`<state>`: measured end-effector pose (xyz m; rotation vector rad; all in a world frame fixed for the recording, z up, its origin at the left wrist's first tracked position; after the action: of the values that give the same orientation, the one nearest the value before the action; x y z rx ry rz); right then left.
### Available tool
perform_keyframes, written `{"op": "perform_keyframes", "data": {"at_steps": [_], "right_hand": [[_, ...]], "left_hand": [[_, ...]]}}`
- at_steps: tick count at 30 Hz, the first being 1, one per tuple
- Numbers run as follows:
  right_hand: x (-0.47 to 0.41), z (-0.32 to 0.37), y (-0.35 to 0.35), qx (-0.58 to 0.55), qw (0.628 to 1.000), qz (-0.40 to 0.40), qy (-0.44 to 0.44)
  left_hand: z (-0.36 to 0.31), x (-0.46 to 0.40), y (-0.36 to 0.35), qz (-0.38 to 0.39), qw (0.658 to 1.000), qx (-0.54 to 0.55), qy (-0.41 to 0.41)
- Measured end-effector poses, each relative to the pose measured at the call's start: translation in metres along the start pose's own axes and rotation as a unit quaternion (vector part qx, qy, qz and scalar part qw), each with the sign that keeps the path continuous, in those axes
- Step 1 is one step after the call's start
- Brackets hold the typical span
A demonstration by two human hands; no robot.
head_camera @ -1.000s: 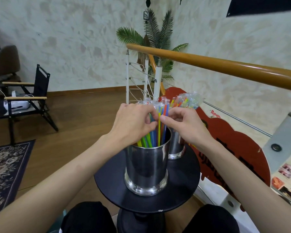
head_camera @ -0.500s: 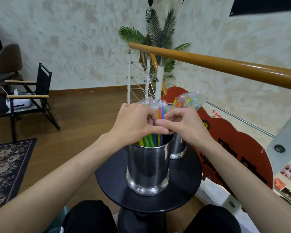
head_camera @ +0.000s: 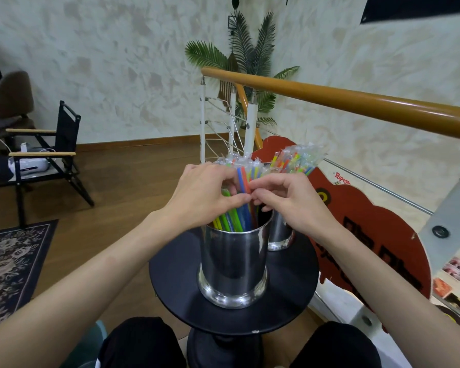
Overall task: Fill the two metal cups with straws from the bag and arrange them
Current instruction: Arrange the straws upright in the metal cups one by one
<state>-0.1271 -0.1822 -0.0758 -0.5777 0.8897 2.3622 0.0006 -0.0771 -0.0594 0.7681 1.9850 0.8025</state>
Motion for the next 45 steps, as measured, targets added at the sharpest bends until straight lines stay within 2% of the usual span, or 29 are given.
{"op": "perform_keyframes", "data": {"at_steps": [4, 7, 14, 18, 24, 29, 35, 45], "right_hand": [[0.002, 0.002, -0.004, 0.051, 0.998, -0.028, 0.031], [0.003, 0.004, -0.005, 0.05, 0.998, -0.028, 0.036], [0.001, 0.001, -0.006, 0.113, 0.993, -0.024, 0.006], [-0.002, 0.002, -0.005, 0.185, 0.982, -0.033, -0.007], [-0.006, 0.01, -0.015, 0.298, 0.954, -0.026, 0.011], [-0.004, 0.01, -0.012, 0.273, 0.96, -0.051, 0.018], [0.007, 0.012, -0.004, 0.166, 0.977, -0.123, 0.043], [0.012, 0.019, -0.011, 0.09, 0.989, -0.097, 0.059]], "left_hand": [[0.0, -0.001, 0.0, 0.01, 1.0, -0.014, -0.001], [0.0, -0.001, 0.0, 0.051, 0.999, 0.012, 0.0], [0.0, 0.001, 0.003, 0.079, 0.995, 0.068, -0.007], [0.0, 0.004, 0.012, 0.06, 0.988, 0.14, 0.011], [0.001, 0.007, 0.011, 0.047, 0.99, 0.132, 0.005], [0.005, 0.009, 0.012, 0.007, 0.991, 0.135, -0.004], [0.005, 0.007, 0.007, 0.009, 0.997, 0.063, -0.054], [-0.004, 0.011, 0.006, 0.065, 0.991, 0.107, -0.056]]}}
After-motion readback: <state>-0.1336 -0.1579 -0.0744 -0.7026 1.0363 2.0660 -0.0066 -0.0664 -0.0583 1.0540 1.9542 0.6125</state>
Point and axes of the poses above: each hand's wrist, its own x-axis away from the middle knuckle, its own y-axis out of the back of the hand, z = x × y, the point moved 6 cm from there along -x, towards the middle knuckle, and after that the axes turned 13 degrees about y, right-handed, at the moved point
